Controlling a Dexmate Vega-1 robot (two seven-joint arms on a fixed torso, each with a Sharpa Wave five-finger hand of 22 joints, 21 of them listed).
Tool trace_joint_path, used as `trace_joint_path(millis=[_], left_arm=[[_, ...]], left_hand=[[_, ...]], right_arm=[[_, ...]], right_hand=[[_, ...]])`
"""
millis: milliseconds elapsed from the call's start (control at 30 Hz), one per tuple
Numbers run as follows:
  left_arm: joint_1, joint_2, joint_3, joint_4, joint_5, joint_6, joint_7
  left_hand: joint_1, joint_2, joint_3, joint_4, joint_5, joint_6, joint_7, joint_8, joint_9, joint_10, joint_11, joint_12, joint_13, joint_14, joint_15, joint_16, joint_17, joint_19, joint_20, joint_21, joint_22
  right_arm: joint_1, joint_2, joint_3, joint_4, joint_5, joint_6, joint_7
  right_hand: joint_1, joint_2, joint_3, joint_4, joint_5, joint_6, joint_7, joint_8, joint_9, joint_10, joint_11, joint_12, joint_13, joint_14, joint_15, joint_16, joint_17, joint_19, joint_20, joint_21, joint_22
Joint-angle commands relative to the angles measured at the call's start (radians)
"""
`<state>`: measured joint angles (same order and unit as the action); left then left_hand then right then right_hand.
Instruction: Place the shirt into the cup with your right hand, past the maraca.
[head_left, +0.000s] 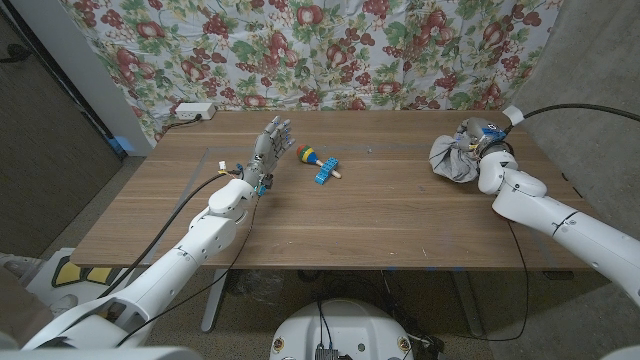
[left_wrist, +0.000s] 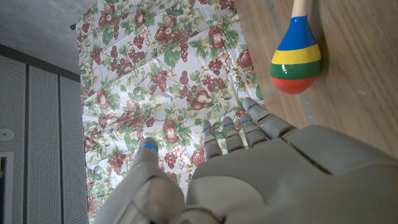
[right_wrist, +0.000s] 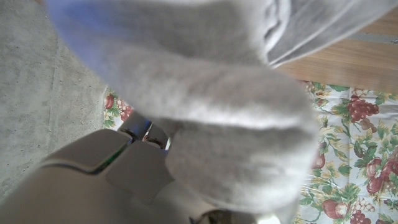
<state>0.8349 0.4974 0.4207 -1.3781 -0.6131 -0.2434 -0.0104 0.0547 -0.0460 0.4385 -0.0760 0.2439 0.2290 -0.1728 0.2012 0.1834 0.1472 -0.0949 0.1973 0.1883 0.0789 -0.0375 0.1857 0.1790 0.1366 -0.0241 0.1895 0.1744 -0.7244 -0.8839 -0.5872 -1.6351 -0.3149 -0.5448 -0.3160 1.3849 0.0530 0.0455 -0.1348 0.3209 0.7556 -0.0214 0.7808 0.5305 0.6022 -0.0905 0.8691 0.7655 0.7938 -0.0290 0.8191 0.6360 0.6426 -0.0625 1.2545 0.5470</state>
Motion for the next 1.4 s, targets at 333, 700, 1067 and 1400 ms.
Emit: trace_joint_path(millis=[333,700,1067,1400], left_arm=[[-0.008,-0.011,0.004,0.021,-0.004,-0.005,-0.01],[-0.01,-0.013,0.005,0.027,-0.008,-0.009,-0.02],[-0.007,-0.009,0.004,0.022,-0.006,-0.004,-0.015],[-0.014,-0.013,0.009,0.029,-0.006,-0.004,-0.023]], left_hand=[[-0.007,0.004,0.001,-0.006,-0.004,0.007,0.001,0.005,0.004,0.004,0.004,0.006,0.002,-0.006,-0.027,0.0,0.002,-0.002,-0.001,0.006,0.004],[-0.006,0.005,0.001,-0.007,-0.004,0.007,0.001,0.003,0.004,0.005,0.006,0.006,0.002,-0.007,-0.027,0.001,0.002,-0.003,-0.002,0.006,0.004],[-0.007,0.006,0.001,-0.008,-0.005,0.009,0.001,0.003,0.004,0.005,0.006,0.006,0.002,-0.008,-0.026,0.001,0.002,-0.008,-0.012,0.004,0.004],[-0.007,0.006,0.001,-0.009,-0.006,0.004,-0.002,-0.001,0.004,0.006,0.007,0.006,0.002,-0.009,-0.025,0.001,0.002,-0.01,-0.013,0.005,0.004]], right_arm=[[-0.026,-0.025,0.026,-0.076,-0.016,-0.05,-0.012],[-0.04,-0.04,0.043,-0.115,-0.023,-0.071,-0.015],[-0.057,-0.05,0.058,-0.137,-0.021,-0.093,-0.016],[-0.083,-0.06,0.079,-0.154,-0.011,-0.106,-0.034]], right_hand=[[0.072,0.07,0.013,-0.003,-0.014,0.003,0.009,0.016,0.018,0.006,-0.002,-0.005,0.014,0.065,-0.203,-0.015,0.016,-0.021,-0.141,0.031,-0.007],[0.068,0.069,0.021,-0.003,-0.026,0.002,0.012,0.018,0.019,0.005,-0.002,-0.011,0.019,0.068,-0.203,-0.024,0.022,-0.036,-0.14,0.051,-0.017],[0.06,0.068,0.028,-0.002,-0.036,-0.003,0.009,0.022,0.027,0.01,0.0,-0.016,0.021,0.066,-0.203,-0.036,0.029,-0.054,-0.138,0.065,-0.03],[0.058,0.066,0.035,-0.004,-0.041,-0.001,0.01,0.024,0.026,0.01,-0.002,-0.021,0.024,0.065,-0.204,-0.045,0.036,-0.061,-0.137,0.074,-0.042]])
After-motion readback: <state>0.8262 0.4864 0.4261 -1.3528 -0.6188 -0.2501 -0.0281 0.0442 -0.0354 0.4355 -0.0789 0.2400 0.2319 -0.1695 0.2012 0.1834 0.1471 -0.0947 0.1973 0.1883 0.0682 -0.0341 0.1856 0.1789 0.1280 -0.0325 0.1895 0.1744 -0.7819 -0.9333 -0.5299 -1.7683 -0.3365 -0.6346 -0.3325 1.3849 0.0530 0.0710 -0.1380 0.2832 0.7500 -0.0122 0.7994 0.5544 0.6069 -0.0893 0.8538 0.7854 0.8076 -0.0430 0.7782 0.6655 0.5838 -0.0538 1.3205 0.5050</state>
